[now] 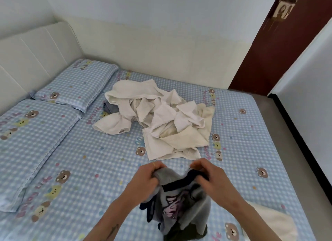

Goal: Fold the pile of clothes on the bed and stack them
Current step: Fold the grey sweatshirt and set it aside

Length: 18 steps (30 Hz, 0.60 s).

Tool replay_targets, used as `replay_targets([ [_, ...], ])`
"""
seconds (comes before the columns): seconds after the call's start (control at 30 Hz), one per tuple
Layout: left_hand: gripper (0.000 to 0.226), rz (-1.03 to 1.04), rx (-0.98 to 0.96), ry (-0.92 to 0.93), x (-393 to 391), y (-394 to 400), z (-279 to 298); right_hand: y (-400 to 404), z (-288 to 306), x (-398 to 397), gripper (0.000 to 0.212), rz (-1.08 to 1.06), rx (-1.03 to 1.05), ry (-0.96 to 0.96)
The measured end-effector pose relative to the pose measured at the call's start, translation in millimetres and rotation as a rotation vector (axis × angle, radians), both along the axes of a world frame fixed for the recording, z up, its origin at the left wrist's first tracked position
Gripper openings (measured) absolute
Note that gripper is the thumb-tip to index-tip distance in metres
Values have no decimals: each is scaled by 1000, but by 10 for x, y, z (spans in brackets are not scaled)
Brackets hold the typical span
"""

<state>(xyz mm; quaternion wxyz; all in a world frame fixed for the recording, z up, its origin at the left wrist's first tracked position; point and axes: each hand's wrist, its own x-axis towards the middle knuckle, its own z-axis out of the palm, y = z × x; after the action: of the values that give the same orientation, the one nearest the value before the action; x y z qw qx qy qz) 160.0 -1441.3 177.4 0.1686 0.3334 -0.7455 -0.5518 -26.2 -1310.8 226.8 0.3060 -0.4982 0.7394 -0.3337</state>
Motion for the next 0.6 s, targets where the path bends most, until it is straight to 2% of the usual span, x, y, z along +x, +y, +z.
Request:
replay_targets([
  [0.13,27,-66,-116,86,-321,138,262,-132,69,211,56,250,4,49],
  [0.23,26,4,-73,93,-404,134,269,-198,63,281,69,231,-8,158],
  [0.27,24,12,-51,95,-410,133,258,-207,45,289,64,197,-26,189],
  [0.4,17,62,-13,174,-328,140,144,-218,12,223,15,155,-58,361],
  [0.47,21,26,0,129,-237,167,-4,-213,35,155,17,127,-76,316],
  [0.53,29,-40,46,-20,-173,251,-230,-219,115,118,23,62,-103,199],
  [0.6,25,-7,12,-171,-133,331,-512,-242,208,84,25,0,-137,82],
])
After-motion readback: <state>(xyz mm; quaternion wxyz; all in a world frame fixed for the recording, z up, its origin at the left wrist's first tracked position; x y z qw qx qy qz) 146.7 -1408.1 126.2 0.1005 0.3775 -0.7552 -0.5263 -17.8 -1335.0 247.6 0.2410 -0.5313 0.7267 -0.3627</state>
